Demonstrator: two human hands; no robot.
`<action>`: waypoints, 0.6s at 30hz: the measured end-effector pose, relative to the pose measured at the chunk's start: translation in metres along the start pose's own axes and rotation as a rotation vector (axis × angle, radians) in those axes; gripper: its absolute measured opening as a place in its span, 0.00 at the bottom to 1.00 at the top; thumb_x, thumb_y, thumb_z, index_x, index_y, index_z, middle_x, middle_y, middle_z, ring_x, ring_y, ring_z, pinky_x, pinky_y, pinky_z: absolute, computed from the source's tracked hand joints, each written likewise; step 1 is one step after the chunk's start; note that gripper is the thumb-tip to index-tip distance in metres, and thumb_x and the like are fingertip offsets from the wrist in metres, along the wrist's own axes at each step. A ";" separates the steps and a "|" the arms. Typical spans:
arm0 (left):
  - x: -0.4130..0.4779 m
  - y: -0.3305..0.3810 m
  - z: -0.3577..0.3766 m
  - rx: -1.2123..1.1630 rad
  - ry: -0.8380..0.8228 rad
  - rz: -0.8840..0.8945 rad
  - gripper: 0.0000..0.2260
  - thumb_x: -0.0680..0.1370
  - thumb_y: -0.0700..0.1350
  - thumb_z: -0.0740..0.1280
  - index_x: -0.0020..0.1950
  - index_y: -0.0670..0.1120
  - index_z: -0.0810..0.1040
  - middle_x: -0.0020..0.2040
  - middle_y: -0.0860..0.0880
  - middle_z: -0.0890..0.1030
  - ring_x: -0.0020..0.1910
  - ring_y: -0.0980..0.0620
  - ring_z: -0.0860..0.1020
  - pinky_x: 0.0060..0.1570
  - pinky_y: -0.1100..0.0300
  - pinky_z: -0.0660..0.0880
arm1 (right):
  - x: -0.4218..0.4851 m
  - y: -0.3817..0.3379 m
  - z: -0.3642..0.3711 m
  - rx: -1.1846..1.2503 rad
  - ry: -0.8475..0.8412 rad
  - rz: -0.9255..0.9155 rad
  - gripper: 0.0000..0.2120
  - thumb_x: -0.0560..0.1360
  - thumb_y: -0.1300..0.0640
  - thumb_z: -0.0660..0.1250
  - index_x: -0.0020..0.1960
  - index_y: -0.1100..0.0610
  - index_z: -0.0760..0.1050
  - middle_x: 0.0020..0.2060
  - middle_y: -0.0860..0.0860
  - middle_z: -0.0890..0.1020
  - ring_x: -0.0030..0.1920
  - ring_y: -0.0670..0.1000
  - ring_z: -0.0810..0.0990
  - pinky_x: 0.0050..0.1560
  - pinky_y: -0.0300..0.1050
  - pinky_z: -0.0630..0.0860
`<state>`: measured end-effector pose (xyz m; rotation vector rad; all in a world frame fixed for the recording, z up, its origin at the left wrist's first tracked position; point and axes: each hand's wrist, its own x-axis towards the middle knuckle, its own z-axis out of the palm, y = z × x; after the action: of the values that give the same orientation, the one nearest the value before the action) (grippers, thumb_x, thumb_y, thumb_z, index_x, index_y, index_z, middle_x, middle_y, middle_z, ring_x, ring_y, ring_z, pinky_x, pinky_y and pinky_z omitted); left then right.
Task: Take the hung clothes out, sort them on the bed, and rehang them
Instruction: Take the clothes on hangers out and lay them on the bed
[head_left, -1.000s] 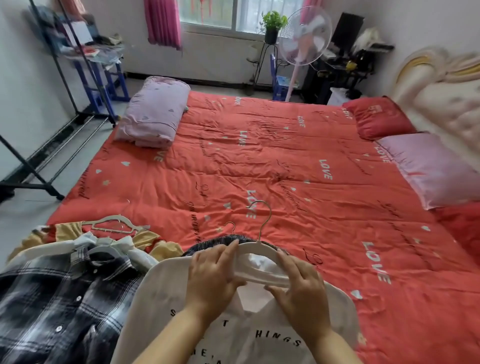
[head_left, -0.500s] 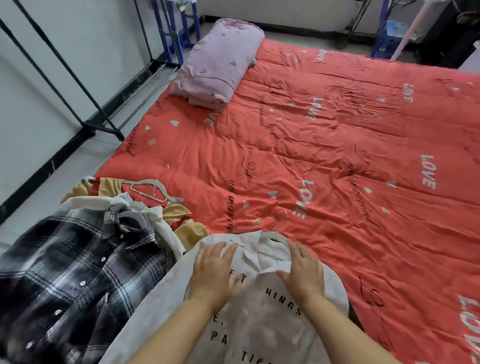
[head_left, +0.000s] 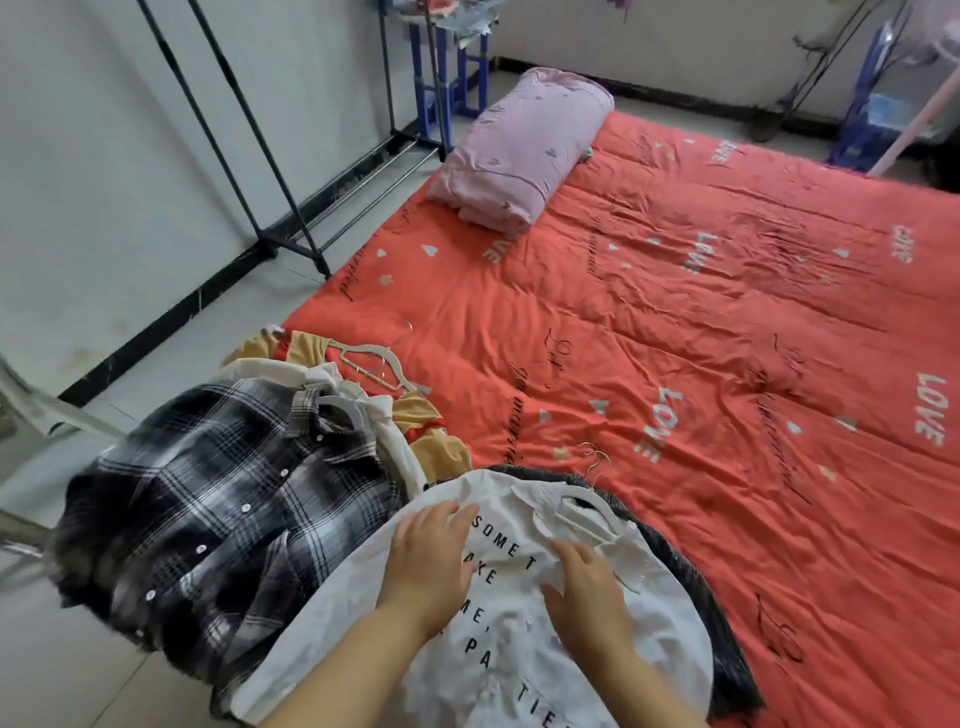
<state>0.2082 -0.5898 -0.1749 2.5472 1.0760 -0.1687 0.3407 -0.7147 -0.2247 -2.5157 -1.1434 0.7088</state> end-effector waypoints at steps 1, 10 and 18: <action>-0.008 -0.008 -0.009 0.000 0.018 -0.014 0.25 0.79 0.52 0.60 0.74 0.53 0.57 0.71 0.53 0.62 0.71 0.53 0.59 0.71 0.57 0.50 | -0.002 -0.015 -0.002 -0.012 -0.001 -0.035 0.24 0.75 0.56 0.66 0.70 0.53 0.67 0.65 0.50 0.72 0.65 0.53 0.69 0.63 0.47 0.68; -0.146 -0.136 -0.089 0.014 0.251 -0.264 0.24 0.78 0.53 0.61 0.74 0.52 0.60 0.69 0.54 0.65 0.69 0.53 0.62 0.72 0.53 0.53 | -0.061 -0.207 0.004 -0.185 -0.010 -0.462 0.23 0.75 0.54 0.65 0.70 0.51 0.67 0.66 0.50 0.71 0.64 0.54 0.69 0.63 0.46 0.67; -0.381 -0.292 -0.119 0.022 0.375 -0.641 0.22 0.77 0.52 0.62 0.71 0.52 0.64 0.66 0.52 0.70 0.65 0.50 0.67 0.65 0.56 0.59 | -0.206 -0.411 0.090 -0.361 -0.135 -0.849 0.23 0.77 0.51 0.63 0.71 0.48 0.64 0.65 0.47 0.68 0.66 0.51 0.65 0.66 0.46 0.64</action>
<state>-0.2702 -0.6121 -0.0537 2.2081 2.0168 0.1436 -0.0799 -0.6026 -0.0516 -1.9048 -2.3232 0.4513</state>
